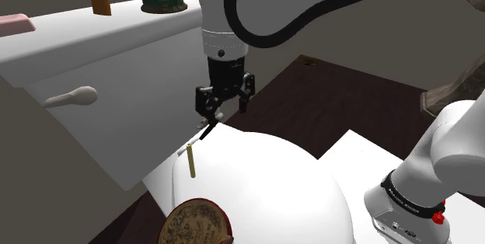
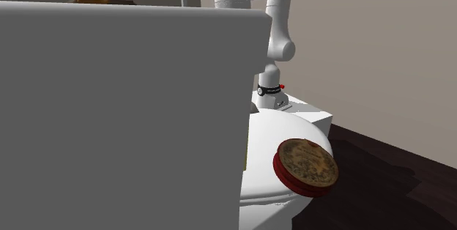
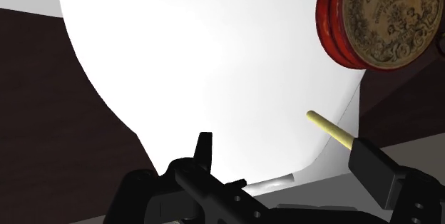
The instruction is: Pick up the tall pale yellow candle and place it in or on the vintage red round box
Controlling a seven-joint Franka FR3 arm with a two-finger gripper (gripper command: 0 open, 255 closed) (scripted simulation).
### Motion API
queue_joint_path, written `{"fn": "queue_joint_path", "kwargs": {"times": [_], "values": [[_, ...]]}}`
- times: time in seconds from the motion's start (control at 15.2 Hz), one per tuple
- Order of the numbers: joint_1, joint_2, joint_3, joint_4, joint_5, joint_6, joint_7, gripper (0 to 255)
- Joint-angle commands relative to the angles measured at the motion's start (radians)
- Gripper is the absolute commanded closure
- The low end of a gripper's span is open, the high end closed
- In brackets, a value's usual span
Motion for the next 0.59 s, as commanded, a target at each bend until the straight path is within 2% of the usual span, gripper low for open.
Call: {"fn": "queue_joint_path", "kwargs": {"times": [0.0, 0.4, 0.53], "values": [[0.015, 0.074, 0.027, 0.055, -0.041, 0.017, 0.057, 0], [0.098, 0.324, 0.062, 0.271, -0.201, 0.026, 0.219, 0], [0.108, 0.342, 0.059, 0.275, -0.212, 0.037, 0.227, 0]]}}
